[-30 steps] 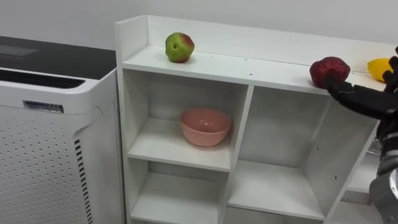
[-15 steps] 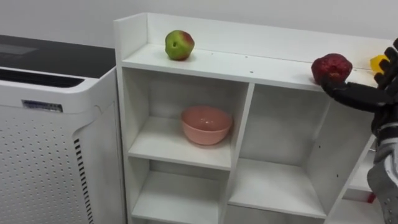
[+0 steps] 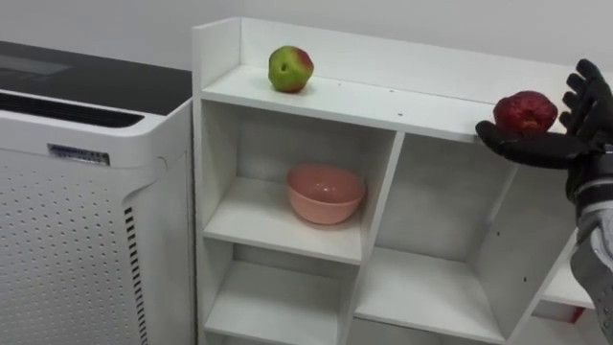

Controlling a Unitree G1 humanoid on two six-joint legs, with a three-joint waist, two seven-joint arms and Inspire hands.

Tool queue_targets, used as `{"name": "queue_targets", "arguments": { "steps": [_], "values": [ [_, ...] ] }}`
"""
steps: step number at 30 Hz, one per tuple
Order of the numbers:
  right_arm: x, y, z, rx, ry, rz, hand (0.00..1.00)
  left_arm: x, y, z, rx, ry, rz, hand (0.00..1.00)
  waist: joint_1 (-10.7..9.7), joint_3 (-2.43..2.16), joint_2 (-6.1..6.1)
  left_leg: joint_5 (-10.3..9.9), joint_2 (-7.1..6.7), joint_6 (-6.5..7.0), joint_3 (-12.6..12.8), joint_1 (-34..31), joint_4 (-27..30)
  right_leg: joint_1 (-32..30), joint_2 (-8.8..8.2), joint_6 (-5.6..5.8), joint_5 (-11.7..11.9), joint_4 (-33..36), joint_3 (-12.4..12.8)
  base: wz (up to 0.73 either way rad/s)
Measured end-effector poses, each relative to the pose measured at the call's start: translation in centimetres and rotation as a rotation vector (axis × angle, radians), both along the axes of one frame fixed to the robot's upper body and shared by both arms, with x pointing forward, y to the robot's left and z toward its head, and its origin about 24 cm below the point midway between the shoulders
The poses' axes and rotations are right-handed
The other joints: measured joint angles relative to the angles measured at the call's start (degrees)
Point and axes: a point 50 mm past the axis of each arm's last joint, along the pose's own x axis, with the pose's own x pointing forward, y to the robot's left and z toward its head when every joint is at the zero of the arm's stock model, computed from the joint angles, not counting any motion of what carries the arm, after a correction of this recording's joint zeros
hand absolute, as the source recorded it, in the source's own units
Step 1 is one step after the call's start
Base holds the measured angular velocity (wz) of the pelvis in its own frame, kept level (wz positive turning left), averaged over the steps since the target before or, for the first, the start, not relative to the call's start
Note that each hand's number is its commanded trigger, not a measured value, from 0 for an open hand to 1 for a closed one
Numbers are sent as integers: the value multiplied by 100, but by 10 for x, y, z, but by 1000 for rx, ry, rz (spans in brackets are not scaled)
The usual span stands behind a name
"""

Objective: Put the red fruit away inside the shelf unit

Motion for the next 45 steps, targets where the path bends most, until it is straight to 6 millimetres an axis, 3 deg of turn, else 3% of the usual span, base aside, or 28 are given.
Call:
{"name": "queue_targets", "arguments": {
  "steps": [1,2,6,17,21,32,34,37,39,45],
  "values": [
    [0,0,0,-1,1,3,85,0,0,0,1,0,0,0,0,3,-8,0,0,0,-1,-1,1,0,0,0,0,0,-2,0],
    [0,0,0,-6,2,7,100,0,0,0,1,1,0,0,-1,4,-24,0,0,0,-8,-7,2,-1,0,0,0,-1,-13,0],
    [0,1,0,-23,5,12,100,0,1,0,3,2,0,0,-7,-1,-42,0,-1,0,-44,-21,19,3,-9,0,0,-1,-145,3],
    [3,2,0,-47,10,36,100,0,1,0,2,-1,1,0,-22,6,-38,0,-1,0,-47,13,29,42,-13,-1,0,0,-146,0],
    [3,-5,1,-64,14,24,100,1,1,1,1,-2,1,0,-9,41,-42,0,-1,0,-50,10,36,52,-12,-6,3,0,-142,0],
    [2,-6,4,-64,-12,23,100,2,3,1,5,-2,-6,0,-26,61,-29,0,-3,0,-54,-1,34,50,-15,-5,4,-2,-143,0],
    [0,-1,8,-74,-33,39,100,5,3,1,4,-10,-8,0,-34,71,5,0,-4,0,-44,-6,35,45,-13,-5,4,0,-116,-2],
    [-6,15,16,-88,-89,111,100,6,3,2,1,-22,-13,0,-29,50,124,0,3,0,35,-17,31,-7,-4,-13,10,4,-29,-13],
    [-13,27,20,-79,-128,179,100,7,2,2,1,-33,-18,0,-23,0,205,0,3,0,41,-10,21,-26,0,-13,10,3,28,-10],
    [-30,46,32,-78,-220,277,100,8,3,3,21,-53,-18,0,-28,-15,229,0,7,0,71,15,10,-12,6,-16,15,-1,41,-2]
  ]
}}
